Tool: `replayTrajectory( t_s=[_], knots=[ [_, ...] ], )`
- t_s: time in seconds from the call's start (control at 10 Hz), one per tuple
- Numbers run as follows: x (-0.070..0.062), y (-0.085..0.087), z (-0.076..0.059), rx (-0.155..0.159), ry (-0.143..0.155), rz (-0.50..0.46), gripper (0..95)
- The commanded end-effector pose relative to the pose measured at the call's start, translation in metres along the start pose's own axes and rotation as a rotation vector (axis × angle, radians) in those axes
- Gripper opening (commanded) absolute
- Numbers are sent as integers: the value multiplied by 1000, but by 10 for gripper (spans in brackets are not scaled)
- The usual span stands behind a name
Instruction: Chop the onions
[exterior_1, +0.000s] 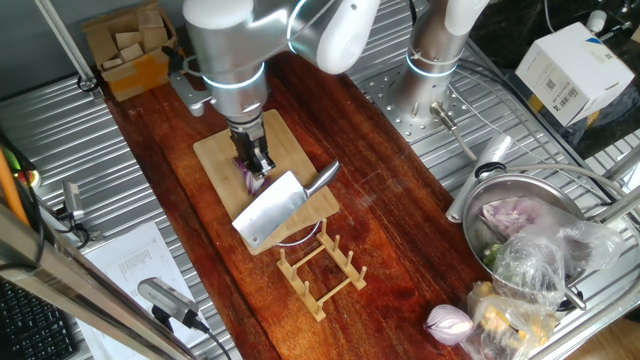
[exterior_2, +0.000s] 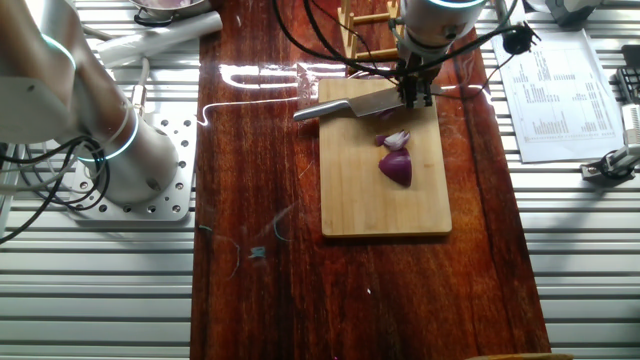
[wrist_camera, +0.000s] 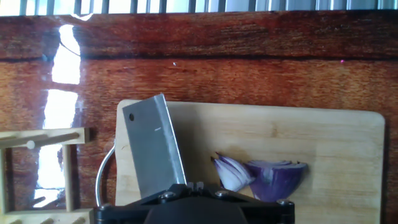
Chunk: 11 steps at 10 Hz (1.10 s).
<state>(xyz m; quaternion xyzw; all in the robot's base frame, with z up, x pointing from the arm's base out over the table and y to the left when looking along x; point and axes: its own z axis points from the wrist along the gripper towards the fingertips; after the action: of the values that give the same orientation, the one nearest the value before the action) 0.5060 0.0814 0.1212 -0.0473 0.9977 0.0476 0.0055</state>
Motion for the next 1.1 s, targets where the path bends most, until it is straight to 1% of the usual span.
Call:
replayTrajectory(
  t_s=[0.1,0.2,0.3,0.4,0.5,0.6,0.7,0.8,0.9,1.1],
  knots=[
    [-2,1,-2,0,6,-12,0],
    [-2,1,-4,0,11,-18,0],
    [-1,2,-11,-1,22,-37,0],
    [5,4,-32,-4,40,-58,0],
    [8,6,-43,-4,46,-62,0],
    [13,11,-57,0,64,-76,0],
    [14,12,-60,9,72,-85,0],
    [14,12,-61,11,73,-89,0],
    [16,12,-63,8,72,-96,0],
    [19,9,-66,1,85,-116,0]
  ],
)
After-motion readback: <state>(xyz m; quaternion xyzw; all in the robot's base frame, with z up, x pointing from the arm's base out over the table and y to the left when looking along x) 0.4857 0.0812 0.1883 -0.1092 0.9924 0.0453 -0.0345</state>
